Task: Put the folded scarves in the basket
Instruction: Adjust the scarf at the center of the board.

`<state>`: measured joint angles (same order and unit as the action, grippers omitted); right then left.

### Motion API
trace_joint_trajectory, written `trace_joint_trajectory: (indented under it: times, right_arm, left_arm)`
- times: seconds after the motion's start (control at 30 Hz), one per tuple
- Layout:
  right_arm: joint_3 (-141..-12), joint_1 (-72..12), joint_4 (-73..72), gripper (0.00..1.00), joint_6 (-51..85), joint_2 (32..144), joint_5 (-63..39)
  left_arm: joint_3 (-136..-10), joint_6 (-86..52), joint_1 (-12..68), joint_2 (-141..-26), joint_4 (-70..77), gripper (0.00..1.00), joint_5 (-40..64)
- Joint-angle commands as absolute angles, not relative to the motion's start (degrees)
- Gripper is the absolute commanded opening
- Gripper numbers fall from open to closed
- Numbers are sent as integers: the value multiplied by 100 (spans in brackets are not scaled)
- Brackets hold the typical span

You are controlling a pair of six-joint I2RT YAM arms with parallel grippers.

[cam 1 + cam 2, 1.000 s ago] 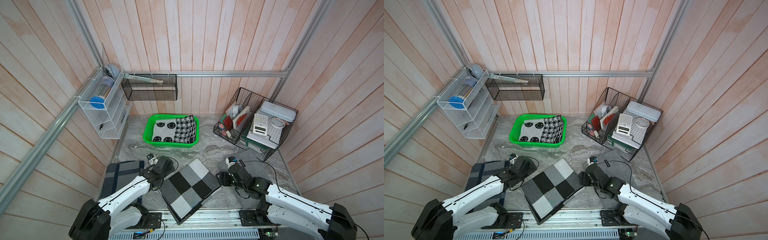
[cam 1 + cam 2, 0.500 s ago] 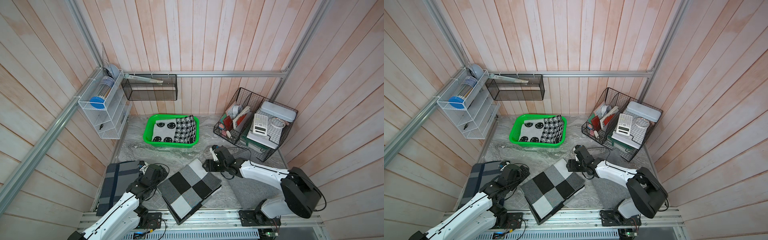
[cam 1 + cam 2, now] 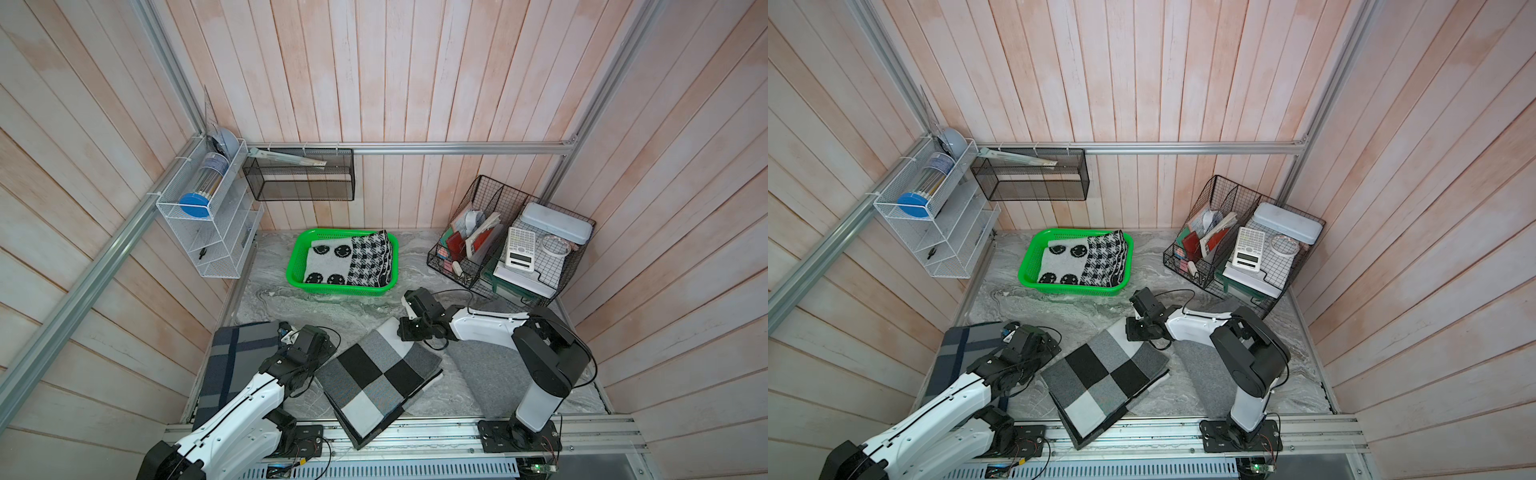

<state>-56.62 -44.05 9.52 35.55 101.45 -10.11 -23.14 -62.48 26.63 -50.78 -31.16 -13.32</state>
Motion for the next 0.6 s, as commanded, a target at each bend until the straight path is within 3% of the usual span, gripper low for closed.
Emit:
trace_joint_trajectory:
  times: [0.0, 0.3, 0.47, 0.57]
  right_arm:
    - [-5787, -4215, 1557, 0, 3459, 10135, -591]
    - [-4549, -3350, 1078, 1, 3938, 9284, -902]
    - [-4272, -3357, 1012, 35, 4011, 9083, -1089]
    - [-4182, -3358, 999, 40, 3975, 9048, -1077]
  left_arm:
    - [-2457, -6128, 2645, -5030, -3186, 100, -1334]
    - [-2266, -5951, 2645, -5213, -2615, 100, -765]
    - [-2291, -5825, 2696, -5765, -2269, 100, -370]
    - [-2366, -5773, 2868, -6154, -2097, 100, -257]
